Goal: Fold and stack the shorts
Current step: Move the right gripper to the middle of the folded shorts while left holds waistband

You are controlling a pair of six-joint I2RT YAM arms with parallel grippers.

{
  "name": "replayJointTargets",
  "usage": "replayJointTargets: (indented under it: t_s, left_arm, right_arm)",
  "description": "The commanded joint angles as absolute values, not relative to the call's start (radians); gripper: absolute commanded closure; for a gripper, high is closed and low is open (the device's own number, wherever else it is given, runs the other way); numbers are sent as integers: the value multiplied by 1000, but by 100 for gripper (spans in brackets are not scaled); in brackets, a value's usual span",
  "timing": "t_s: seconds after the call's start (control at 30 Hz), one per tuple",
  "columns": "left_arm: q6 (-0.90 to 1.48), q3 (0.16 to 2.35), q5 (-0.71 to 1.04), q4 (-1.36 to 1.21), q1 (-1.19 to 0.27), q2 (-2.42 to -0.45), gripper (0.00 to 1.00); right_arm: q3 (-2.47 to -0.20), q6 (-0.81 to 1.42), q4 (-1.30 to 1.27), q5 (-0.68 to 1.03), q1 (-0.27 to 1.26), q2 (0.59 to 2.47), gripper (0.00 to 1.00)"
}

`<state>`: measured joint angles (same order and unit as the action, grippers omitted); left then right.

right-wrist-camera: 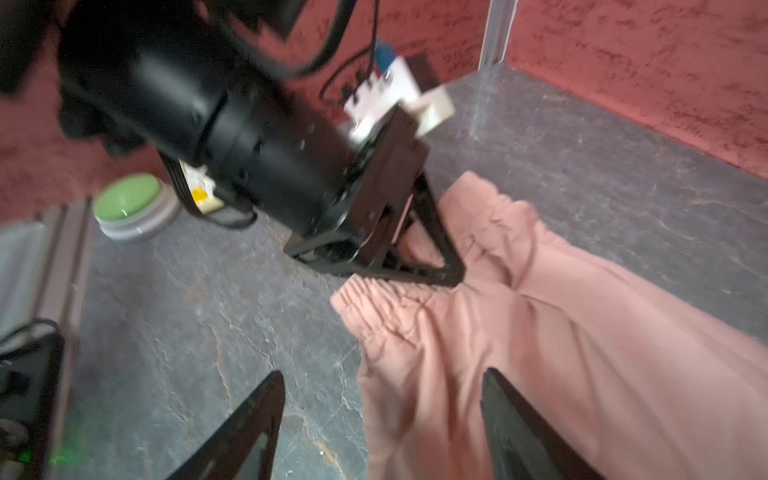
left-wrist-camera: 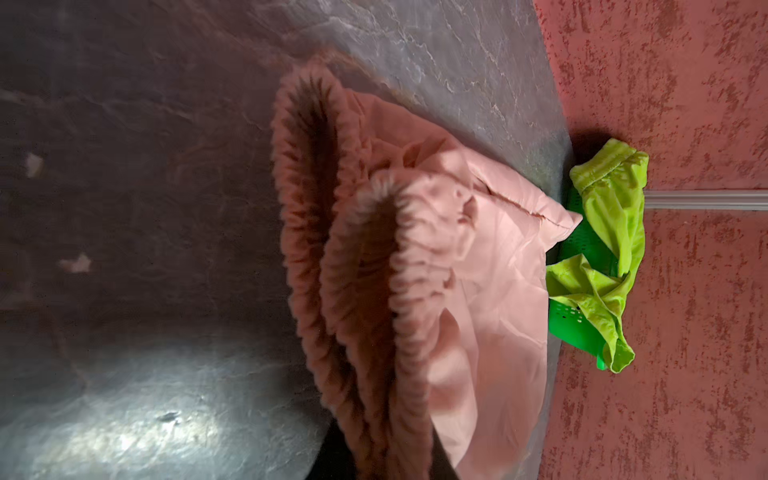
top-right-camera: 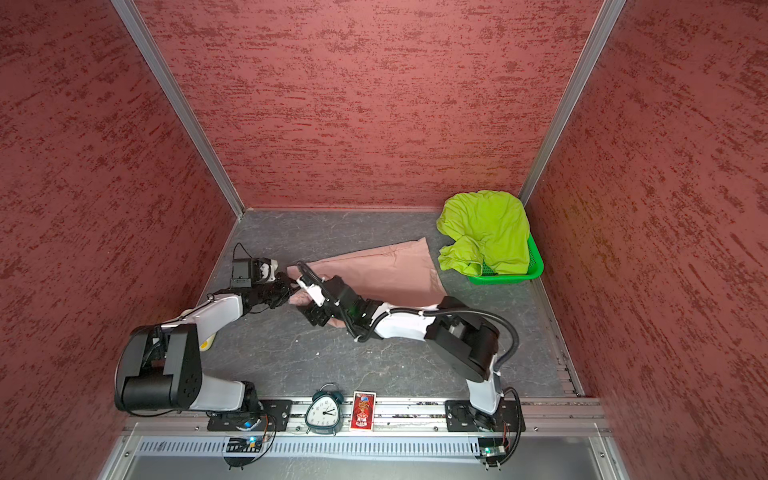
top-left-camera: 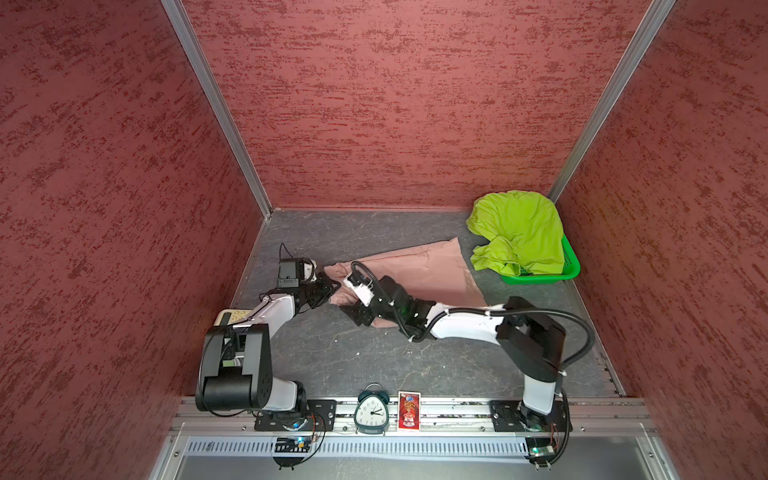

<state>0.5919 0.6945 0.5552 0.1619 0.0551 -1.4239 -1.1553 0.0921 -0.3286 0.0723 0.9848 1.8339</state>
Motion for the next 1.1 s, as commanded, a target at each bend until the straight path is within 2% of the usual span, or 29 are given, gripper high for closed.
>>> replayJointTargets:
  t_s: [0.0, 0.03, 0.13, 0.23, 0.33, 0.5, 0.6, 0.7, 0.8, 0.93, 1.07]
  left_arm:
    - [519, 738, 532, 293, 56, -1376, 89]
    - [513, 750, 532, 324, 57, -1361, 89]
    - [499, 789, 526, 404, 60, -1319, 89]
    - [472, 845, 516, 491, 63, -1285, 89]
    - [426, 920, 487, 592, 72, -1273, 89]
    - [382, 1011, 485, 683, 116, -1275, 89]
    - [363, 1049, 468, 713, 124, -1276, 89]
    - [350, 1087, 453, 741, 126, -1285, 88]
    - [341, 1113, 444, 756, 126, -1292, 88]
    - [325, 1136, 437, 774, 126, -1309, 87]
    - [309, 1160, 433, 794, 126, -1320, 87]
  right_arm:
    - [-1113, 281, -271, 231, 858, 1745, 30]
    - [-1111, 300, -232, 262, 826, 1737, 34]
    - [-1097, 276, -116, 243, 783, 1736, 59]
    - [-1051, 276, -83, 245, 773, 1741, 78]
    - [-1015, 291, -91, 288, 773, 1759, 87]
    - [-1000, 254, -101, 407, 780, 1836, 95]
    - [-1037, 224, -104, 430, 822, 1902, 96]
    - [-1122, 173, -51, 446, 887, 1994, 90]
    - [-1190, 165, -45, 456, 915, 2048, 90]
    - [-1225, 164, -29, 409, 917, 2031, 90]
    - [-1225, 187, -54, 375, 882, 1965, 84]
